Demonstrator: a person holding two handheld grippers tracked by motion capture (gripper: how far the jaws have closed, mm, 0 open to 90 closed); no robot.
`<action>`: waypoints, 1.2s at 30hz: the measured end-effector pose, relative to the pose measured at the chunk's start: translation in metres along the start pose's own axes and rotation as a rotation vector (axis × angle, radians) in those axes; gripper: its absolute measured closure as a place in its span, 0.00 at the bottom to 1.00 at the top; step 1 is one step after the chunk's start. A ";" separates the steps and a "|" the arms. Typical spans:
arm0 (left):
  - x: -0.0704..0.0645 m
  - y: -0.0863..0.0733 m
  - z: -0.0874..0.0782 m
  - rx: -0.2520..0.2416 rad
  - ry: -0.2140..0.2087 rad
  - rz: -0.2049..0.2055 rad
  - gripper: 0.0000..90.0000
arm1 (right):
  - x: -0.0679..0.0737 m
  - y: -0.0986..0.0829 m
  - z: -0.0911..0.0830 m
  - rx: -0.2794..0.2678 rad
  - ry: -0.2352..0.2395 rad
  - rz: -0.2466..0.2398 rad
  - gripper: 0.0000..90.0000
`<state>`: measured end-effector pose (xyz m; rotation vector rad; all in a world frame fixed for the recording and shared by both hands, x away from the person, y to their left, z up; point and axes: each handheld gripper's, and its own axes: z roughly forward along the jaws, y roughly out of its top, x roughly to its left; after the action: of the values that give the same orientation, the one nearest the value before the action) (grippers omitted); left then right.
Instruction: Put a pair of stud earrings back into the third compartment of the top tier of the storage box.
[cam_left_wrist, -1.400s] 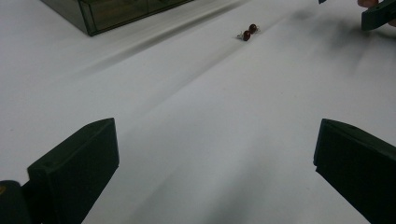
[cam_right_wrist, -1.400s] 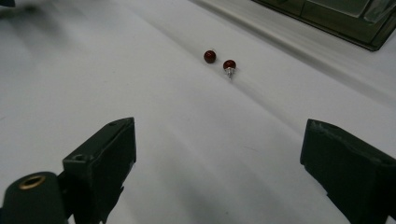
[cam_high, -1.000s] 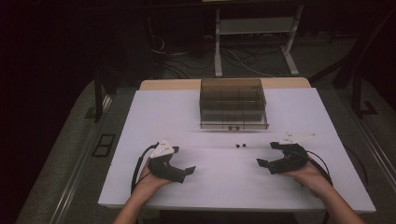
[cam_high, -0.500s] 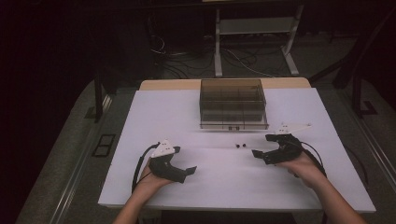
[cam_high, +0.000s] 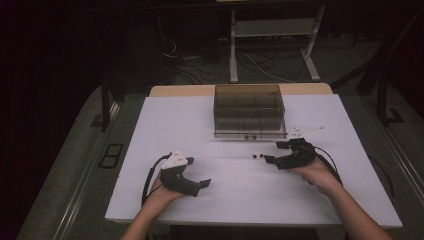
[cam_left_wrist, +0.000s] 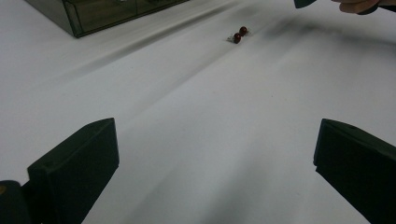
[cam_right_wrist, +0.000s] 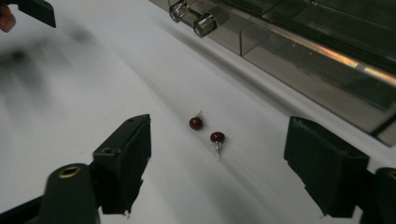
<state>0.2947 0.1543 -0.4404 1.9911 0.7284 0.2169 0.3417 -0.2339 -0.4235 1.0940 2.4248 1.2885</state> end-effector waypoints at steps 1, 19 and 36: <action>0.000 0.000 0.000 -0.004 0.001 -0.001 0.00 | 0.000 0.001 0.001 0.003 -0.004 0.000 0.26; -0.001 0.000 -0.002 -0.007 0.000 0.000 0.00 | -0.003 0.009 0.024 0.066 0.019 -0.019 0.61; -0.001 0.000 -0.001 -0.004 0.000 0.005 0.00 | -0.002 0.002 0.043 0.109 -0.009 -0.063 0.78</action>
<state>0.2931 0.1544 -0.4397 1.9897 0.7223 0.2215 0.3643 -0.2072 -0.4479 1.0374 2.5282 1.1423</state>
